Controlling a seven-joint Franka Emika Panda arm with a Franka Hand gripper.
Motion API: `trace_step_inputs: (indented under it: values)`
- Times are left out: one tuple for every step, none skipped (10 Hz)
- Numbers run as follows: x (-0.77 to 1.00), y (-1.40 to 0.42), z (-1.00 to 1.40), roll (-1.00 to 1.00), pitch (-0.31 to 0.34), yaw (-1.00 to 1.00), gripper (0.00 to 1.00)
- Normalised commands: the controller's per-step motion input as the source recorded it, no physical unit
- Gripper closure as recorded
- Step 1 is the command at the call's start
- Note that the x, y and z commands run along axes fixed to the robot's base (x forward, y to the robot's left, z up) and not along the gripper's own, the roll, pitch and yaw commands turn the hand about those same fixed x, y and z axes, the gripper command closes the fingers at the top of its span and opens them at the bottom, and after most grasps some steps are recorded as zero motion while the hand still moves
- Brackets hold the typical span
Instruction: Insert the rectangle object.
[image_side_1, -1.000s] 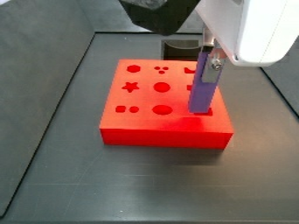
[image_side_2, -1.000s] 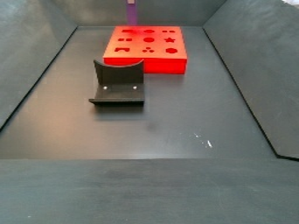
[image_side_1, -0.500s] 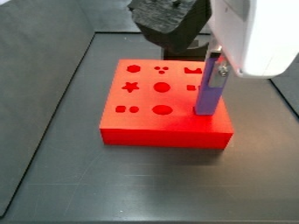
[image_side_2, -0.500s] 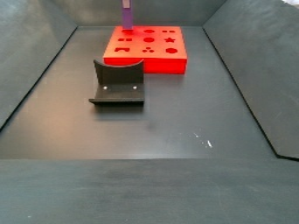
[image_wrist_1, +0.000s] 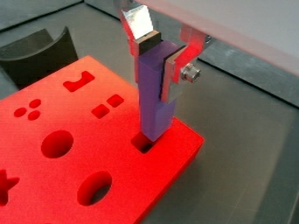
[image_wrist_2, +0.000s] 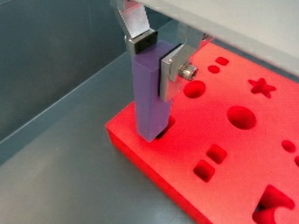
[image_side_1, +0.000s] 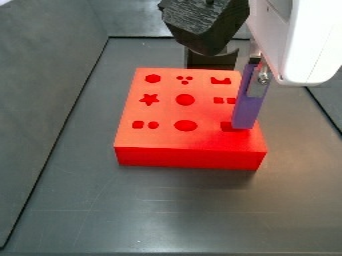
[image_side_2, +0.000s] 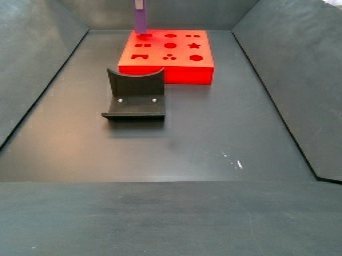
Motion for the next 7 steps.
trace_step_inputs:
  values:
    - [-0.04,0.02,-0.01,0.00,0.141,-0.16,1.00]
    - [-0.17,0.02,-0.03,0.00,0.123,-0.17,1.00]
    - [-0.23,0.00,-0.02,-0.01,0.107,-0.11,1.00]
    - [-0.15,0.00,0.00,-0.03,0.086,-0.05,1.00]
    - [-0.03,0.00,0.00,-0.02,0.073,0.00,1.00]
    - [0.00,0.00,0.00,-0.03,0.066,0.00,1.00]
    - [0.01,0.00,-0.05,-0.02,0.056,0.12,1.00]
